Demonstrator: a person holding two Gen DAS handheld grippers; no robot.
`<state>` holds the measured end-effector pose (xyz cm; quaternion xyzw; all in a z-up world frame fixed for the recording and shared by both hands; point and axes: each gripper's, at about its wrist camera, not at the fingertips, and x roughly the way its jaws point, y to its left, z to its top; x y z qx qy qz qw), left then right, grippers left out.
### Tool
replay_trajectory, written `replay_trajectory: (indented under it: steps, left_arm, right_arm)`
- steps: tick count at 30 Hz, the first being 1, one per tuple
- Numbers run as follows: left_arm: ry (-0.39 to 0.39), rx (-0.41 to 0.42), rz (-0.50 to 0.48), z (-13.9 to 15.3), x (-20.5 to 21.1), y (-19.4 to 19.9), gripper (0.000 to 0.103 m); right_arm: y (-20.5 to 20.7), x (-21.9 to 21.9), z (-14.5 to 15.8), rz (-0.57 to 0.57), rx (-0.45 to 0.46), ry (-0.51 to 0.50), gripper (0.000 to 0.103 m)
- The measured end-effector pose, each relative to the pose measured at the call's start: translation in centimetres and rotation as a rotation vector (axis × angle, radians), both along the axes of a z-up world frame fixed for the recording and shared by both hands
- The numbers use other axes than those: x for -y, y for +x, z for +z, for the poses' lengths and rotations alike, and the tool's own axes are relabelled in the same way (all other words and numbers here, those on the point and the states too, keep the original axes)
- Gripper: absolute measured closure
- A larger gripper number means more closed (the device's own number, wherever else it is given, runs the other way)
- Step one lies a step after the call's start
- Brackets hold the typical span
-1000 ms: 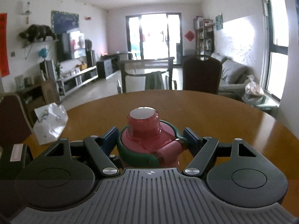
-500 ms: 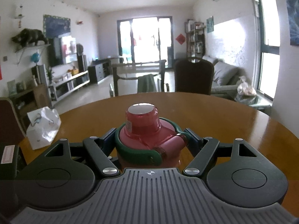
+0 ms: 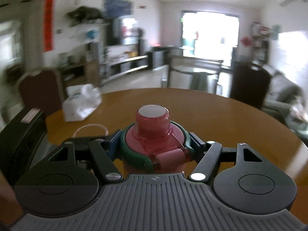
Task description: Unscrew bottle cap and pour
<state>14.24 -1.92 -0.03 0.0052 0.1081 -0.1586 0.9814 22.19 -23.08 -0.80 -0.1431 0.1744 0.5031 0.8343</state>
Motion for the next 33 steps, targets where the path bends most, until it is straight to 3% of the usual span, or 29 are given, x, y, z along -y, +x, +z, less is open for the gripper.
replay_trajectory:
  steps: [6, 8, 10, 12, 14, 17, 19, 26, 30, 33]
  left_arm:
    - [-0.001, -0.001, -0.04, 0.0, -0.1, 0.2, 0.032]
    - [-0.007, -0.003, -0.035, 0.0, 0.0, 0.3, 0.032]
    - [-0.012, -0.005, -0.024, 0.1, 0.2, 0.1, 0.032]
    - [-0.012, -0.007, -0.012, 0.2, 0.5, 0.0, 0.032]
    - [0.002, 0.0, -0.003, 0.2, 1.3, -0.8, 0.032]
    - [0.003, 0.001, 0.014, 0.1, 1.6, -0.7, 0.032]
    - [0.002, 0.001, 0.018, 0.1, 1.7, -0.8, 0.032]
    - [0.002, 0.002, 0.04, -0.1, 2.0, -1.1, 0.032]
    - [0.003, 0.004, 0.048, 0.0, 2.2, -1.5, 0.032]
    - [0.006, 0.006, 0.059, 0.0, 2.5, -1.7, 0.032]
  right_arm:
    - [3.2, 1.9, 0.4, 0.263, -0.048, -0.023, 0.031]
    - [3.4, 2.1, 0.4, 0.281, -0.05, -0.018, 0.031]
    - [1.6, 2.2, 0.2, 0.192, -0.005, 0.021, 0.031]
    - [-0.4, 2.2, 0.0, 0.094, 0.045, 0.064, 0.015]
    - [-2.4, 2.3, -0.2, -0.004, 0.094, 0.106, 0.007]
    - [-5.5, 2.4, -0.6, -0.152, 0.168, 0.17, 0.007]
    - [-7.6, 1.1, -1.4, -0.288, 0.17, 0.157, 0.007]
    - [-7.6, -0.7, -1.7, -0.406, 0.135, 0.151, 0.008]
    - [-7.6, -1.7, -1.8, -0.468, 0.115, 0.148, 0.02]
    - [-7.6, -2.5, -2.0, -0.515, 0.099, 0.146, 0.023]
